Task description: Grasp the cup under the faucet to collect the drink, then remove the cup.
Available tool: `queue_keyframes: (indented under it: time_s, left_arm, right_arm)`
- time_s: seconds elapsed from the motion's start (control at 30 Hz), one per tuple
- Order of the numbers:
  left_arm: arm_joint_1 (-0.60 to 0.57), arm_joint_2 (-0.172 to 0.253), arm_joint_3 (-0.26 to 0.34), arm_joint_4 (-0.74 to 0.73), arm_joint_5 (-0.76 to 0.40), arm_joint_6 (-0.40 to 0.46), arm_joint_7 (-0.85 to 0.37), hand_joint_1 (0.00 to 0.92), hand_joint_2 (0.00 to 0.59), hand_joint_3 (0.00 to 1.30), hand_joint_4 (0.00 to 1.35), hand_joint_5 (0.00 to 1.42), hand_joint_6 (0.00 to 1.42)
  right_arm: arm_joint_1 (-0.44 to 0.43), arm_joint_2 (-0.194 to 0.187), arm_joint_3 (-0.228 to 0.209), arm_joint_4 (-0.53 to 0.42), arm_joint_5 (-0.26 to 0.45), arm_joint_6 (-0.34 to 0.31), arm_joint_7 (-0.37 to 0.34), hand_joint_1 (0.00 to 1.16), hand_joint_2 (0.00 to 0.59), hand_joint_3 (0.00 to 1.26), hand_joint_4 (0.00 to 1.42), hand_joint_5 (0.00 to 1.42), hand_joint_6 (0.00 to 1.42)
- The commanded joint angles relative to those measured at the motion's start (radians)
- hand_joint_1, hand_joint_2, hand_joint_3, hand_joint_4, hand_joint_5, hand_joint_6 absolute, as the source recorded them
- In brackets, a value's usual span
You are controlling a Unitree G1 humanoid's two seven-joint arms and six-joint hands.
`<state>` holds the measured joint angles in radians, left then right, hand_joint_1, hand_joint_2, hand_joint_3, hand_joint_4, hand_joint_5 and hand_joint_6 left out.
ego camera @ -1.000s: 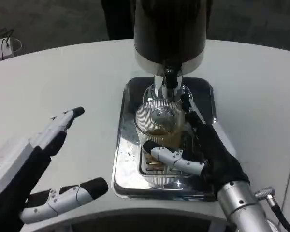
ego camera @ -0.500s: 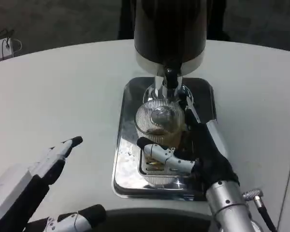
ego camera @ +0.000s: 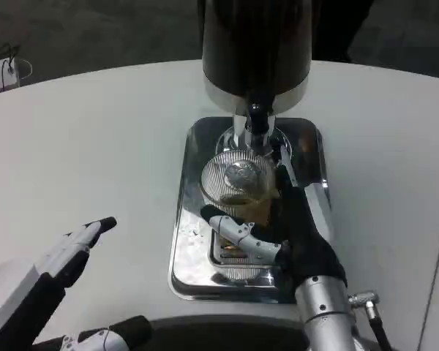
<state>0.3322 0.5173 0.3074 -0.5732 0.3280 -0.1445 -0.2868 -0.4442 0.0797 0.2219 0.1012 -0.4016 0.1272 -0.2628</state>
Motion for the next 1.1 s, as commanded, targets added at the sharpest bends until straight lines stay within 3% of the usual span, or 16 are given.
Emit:
queue_keyframes:
  time_s: [0.03,0.3,0.6,0.97,1.1]
  left_arm:
    - [0.01,0.015,0.019,-0.007,-0.007,0.019,-0.024,0.0,0.052,0.07,0.0,0.01,0.12]
    - [0.007,0.023,0.025,0.003,-0.017,0.025,-0.037,0.0,0.052,0.08,0.0,0.02,0.12]
    - [-0.004,0.03,0.025,0.028,-0.026,0.019,-0.048,0.0,0.052,0.1,0.0,0.03,0.12]
    - [-0.002,0.044,0.036,0.072,-0.055,-0.01,-0.052,0.0,0.052,0.11,0.0,0.03,0.12]
    - [-0.004,0.05,0.042,0.093,-0.068,-0.026,-0.051,0.0,0.052,0.12,0.0,0.03,0.12]
  right_arm:
    - [-0.014,0.037,0.017,0.028,-0.024,-0.01,-0.048,0.85,0.188,0.0,0.03,0.11,0.07]
    - [-0.03,0.078,0.028,0.071,-0.043,-0.016,-0.127,0.87,0.199,0.03,0.15,0.21,0.16]
    - [-0.06,0.12,0.055,0.165,-0.053,-0.042,-0.259,0.91,0.206,0.31,0.4,0.46,0.37]
    - [-0.068,0.148,0.074,0.231,-0.034,-0.086,-0.39,0.93,0.221,0.49,0.6,0.64,0.55]
    - [-0.05,0.149,0.084,0.219,-0.023,-0.11,-0.42,0.93,0.228,0.61,0.73,0.81,0.82]
